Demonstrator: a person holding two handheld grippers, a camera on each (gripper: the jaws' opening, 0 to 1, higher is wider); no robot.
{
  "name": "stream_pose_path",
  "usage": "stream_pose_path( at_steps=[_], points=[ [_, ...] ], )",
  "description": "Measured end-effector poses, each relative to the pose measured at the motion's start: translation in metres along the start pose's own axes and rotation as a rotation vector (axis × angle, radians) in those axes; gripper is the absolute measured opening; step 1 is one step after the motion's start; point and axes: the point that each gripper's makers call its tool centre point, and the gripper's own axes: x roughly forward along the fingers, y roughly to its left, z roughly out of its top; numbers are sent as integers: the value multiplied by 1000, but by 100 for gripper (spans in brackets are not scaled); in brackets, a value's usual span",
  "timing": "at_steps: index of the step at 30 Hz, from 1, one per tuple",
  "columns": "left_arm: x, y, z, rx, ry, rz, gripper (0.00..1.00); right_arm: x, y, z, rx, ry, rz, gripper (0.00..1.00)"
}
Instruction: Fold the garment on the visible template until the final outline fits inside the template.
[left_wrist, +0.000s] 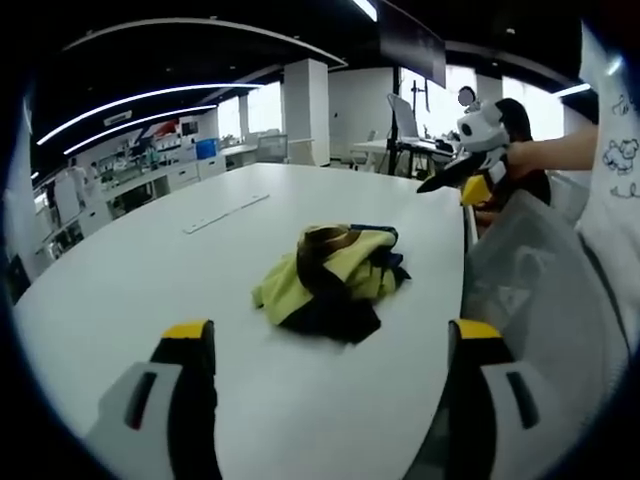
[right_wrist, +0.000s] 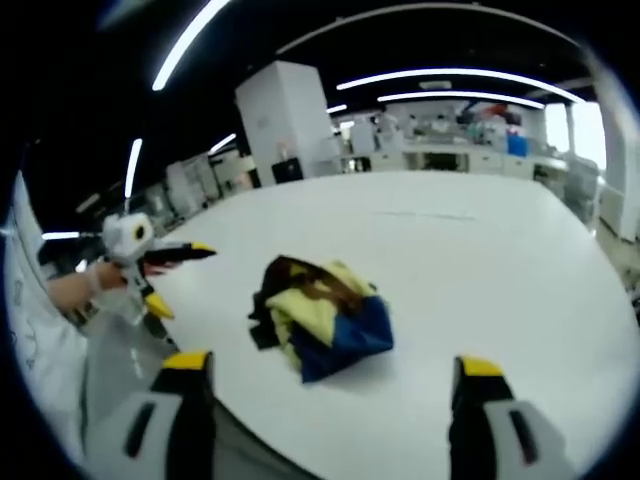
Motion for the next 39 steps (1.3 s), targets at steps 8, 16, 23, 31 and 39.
stream_pose_path(
  at_steps=[8, 16, 23, 31, 39],
  points=[
    [1, -2, 2, 5, -2, -6, 94, -4, 4, -2, 6, 1, -5, 99],
    [1, 1, -2, -1, -6, -16, 94, -5, 0, -3, 6, 10, -19, 99],
    [-5, 7, -5, 13, -6, -21, 94, -2, 3, 21, 58, -45, -16, 99],
    [-17, 15, -13, -7, -7, 27, 93, 15, 7, 42, 81, -75, 35, 97],
    [-18, 12, -11, -38, -11, 57, 92, 19, 7, 41, 46, -63, 58, 97]
  ],
)
